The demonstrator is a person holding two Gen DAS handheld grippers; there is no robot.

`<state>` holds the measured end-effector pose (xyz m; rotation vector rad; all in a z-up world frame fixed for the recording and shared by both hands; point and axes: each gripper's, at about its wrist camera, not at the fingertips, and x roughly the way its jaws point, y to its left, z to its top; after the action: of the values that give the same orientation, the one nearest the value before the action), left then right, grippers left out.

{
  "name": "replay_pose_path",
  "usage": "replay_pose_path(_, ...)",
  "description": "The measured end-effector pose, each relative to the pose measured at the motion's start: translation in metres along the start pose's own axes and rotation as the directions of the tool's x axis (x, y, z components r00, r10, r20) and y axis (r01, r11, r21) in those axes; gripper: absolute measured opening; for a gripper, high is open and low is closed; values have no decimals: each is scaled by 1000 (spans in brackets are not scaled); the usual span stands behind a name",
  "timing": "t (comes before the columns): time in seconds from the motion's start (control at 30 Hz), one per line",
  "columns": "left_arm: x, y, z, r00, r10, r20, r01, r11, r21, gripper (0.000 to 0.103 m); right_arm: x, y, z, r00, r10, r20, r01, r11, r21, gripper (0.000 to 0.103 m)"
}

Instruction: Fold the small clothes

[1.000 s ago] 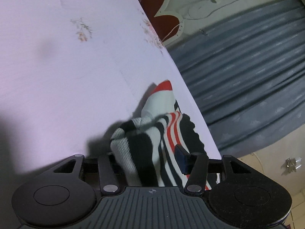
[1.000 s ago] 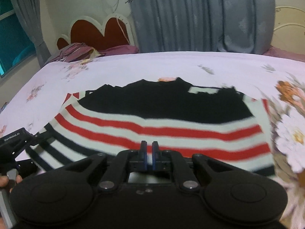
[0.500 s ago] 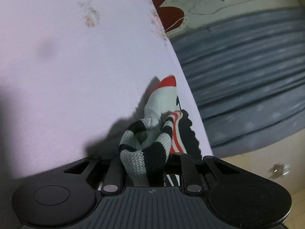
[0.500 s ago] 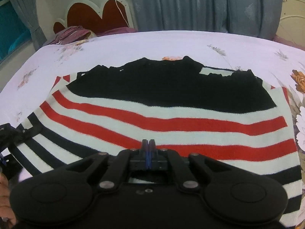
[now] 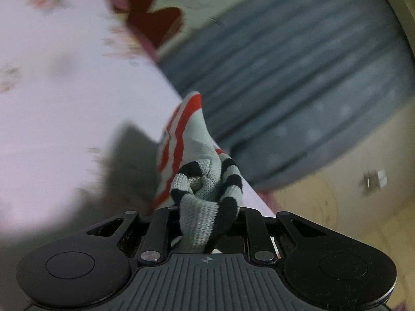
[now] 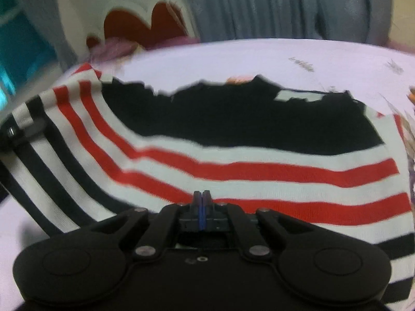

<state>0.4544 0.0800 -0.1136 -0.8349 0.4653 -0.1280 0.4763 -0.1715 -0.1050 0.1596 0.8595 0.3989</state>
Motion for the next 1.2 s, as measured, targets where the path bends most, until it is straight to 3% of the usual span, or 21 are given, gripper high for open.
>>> replay_pose_path(0.07,10,-34,-8,1000,-3,-30,6,996,88,18,-24,-21,3,997,21,73,-26,997,73,4)
replay_pose_path(0.17,31,-78,-25,996,4,-85,12,981,192,18,-63,-61,7,987,-15,163,-10,989,148,4)
replay_pose_path(0.33,70,-133,-91,975,56,-213,15,949,316,18,-115,-128,5,971,-82,224,19,962,271,4)
replay_pose_path(0.4,96,-150,-136,943,120,-310,19,912,411,33,-127,-151,-2,973,-83,216,12,950,313,10)
replay_pose_path(0.43,113,-157,-160,905,171,-389,33,884,465,59,-130,-160,-5,975,-78,210,4,943,332,21)
replay_pose_path(0.47,119,-163,-177,884,190,-427,58,862,504,70,-133,-169,-9,975,-74,210,-5,936,352,34)
replay_pose_path(0.5,111,-173,-184,894,189,-406,77,828,555,71,-137,-177,-12,974,-69,216,-17,928,373,39)
replay_pose_path(0.53,103,-181,-185,896,183,-404,98,806,583,71,-140,-183,-15,973,-58,222,-34,921,388,42)
replay_pose_path(0.57,90,-186,-177,898,147,-414,135,804,578,70,-143,-187,-16,973,-40,226,-53,919,391,42)
replay_pose_path(0.63,61,-182,-151,919,80,-386,156,826,542,70,-144,-189,-17,975,-12,223,-76,922,381,42)
replay_pose_path(0.7,37,-172,-132,950,105,-295,89,814,574,70,-140,-190,-15,976,34,217,-115,920,376,42)
replay_pose_path(0.73,32,-164,-118,960,129,-248,44,807,589,66,-135,-187,-14,977,58,206,-134,917,376,42)
replay_pose_path(0.77,31,-153,-103,967,159,-201,-8,802,597,55,-132,-186,-14,979,73,192,-142,916,376,42)
replay_pose_path(0.83,41,-127,-73,958,220,-183,-78,817,571,41,-116,-179,-12,983,106,150,-155,917,367,42)
replay_pose_path(0.93,66,-97,-49,941,272,-203,-117,821,559,40,-98,-167,-10,988,117,102,-145,929,340,42)
replay_pose_path(1.03,84,-78,-49,926,265,-269,-79,832,549,40,-78,-160,-6,993,110,35,-115,938,327,41)
replay_pose_path(1.17,89,-75,-60,920,285,-270,-71,798,599,40,-62,-148,-2,996,84,-18,-76,957,279,42)
replay_pose_path(1.2,90,-74,-60,921,278,-272,-67,802,594,40,-59,-144,0,997,74,-25,-65,963,262,42)
